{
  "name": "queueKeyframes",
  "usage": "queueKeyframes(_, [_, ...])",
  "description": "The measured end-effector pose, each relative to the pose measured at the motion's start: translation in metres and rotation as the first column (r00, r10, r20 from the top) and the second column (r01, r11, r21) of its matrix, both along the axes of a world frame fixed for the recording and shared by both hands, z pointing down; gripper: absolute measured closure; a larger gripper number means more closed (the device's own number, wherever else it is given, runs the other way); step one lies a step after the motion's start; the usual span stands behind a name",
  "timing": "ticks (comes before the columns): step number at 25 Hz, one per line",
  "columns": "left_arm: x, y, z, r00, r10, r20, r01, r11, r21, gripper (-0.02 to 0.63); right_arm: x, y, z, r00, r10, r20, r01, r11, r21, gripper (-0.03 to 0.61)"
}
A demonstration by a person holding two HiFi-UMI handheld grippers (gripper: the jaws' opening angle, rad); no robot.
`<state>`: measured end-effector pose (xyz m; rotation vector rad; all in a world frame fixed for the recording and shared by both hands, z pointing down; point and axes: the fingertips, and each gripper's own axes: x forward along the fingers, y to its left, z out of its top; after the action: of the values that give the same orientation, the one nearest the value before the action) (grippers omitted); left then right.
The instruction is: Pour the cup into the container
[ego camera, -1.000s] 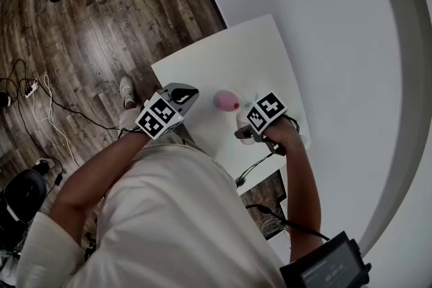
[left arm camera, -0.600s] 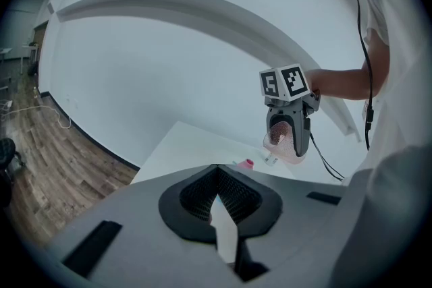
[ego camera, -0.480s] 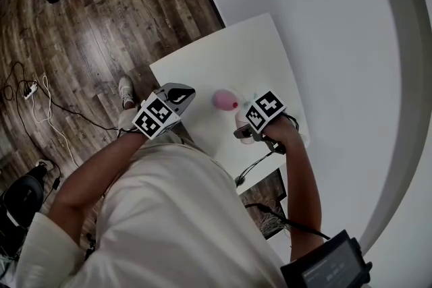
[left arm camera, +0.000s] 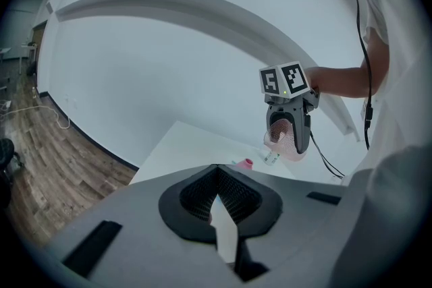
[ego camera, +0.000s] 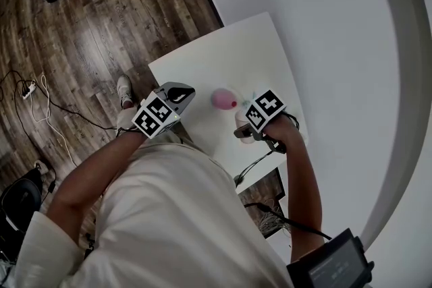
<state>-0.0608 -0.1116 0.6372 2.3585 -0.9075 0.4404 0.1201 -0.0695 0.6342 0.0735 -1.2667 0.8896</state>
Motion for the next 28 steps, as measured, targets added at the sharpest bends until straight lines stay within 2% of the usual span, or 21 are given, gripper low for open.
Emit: queueKeyframes(28, [-0.0073, -0.0042, 0.0014, 0.999, -0.035, -0.017, 0.035, 0.999, -0.007, 0.604, -0.0011, -0.0089, -0.0047, 0.998, -0.052, -0.029, 0.051, 0.998, -0.027, 0.198])
